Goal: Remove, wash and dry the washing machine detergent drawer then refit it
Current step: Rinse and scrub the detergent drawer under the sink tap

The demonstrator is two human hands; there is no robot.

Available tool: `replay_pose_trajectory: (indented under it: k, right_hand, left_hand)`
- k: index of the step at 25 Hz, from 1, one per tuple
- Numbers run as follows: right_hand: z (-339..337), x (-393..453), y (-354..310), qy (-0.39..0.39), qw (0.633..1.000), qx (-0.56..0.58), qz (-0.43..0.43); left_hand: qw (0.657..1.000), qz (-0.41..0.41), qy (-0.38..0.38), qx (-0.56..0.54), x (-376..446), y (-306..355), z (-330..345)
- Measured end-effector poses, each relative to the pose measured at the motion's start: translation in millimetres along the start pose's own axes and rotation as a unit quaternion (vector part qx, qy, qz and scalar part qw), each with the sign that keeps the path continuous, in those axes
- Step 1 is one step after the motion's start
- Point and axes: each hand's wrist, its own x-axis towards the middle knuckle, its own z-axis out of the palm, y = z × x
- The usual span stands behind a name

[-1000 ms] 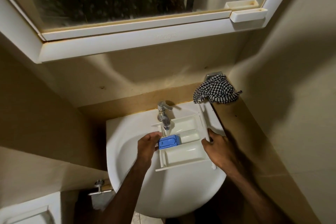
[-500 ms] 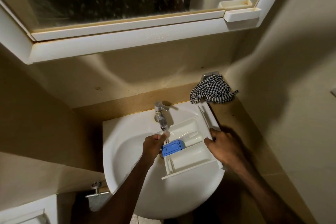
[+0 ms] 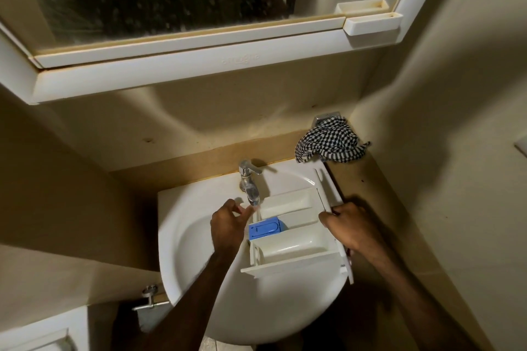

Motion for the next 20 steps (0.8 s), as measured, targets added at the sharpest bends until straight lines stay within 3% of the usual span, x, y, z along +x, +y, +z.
replay_pose_trajectory:
  k: [2,7,13,20]
  right_hand:
    - [-5.6,0.0,-4.1,-0.012,1.0,0.013,0.013]
    - [-17.0,0.0,-6.7,-0.022,0.999,0.018,0.027]
    - [-14.4,-3.0,-3.3,0.011,1.0,0.003,0.005]
    - [4.6,-8.0,5.8,0.065,0.997,-0.014,-0.036]
  left_hand:
    - [0.999,0.017,0.0,-0.043,3.6,-2.7,-4.1]
    - [0.984,0.078,-0.115,-0.11,5.9,-14.5,-1.2]
    - [0.969,0.009,-0.117,-0.216,2.8,-15.1,6.7]
    - [0.964,-0.039,-0.105,-0.24,16.5,-9.0,0.3]
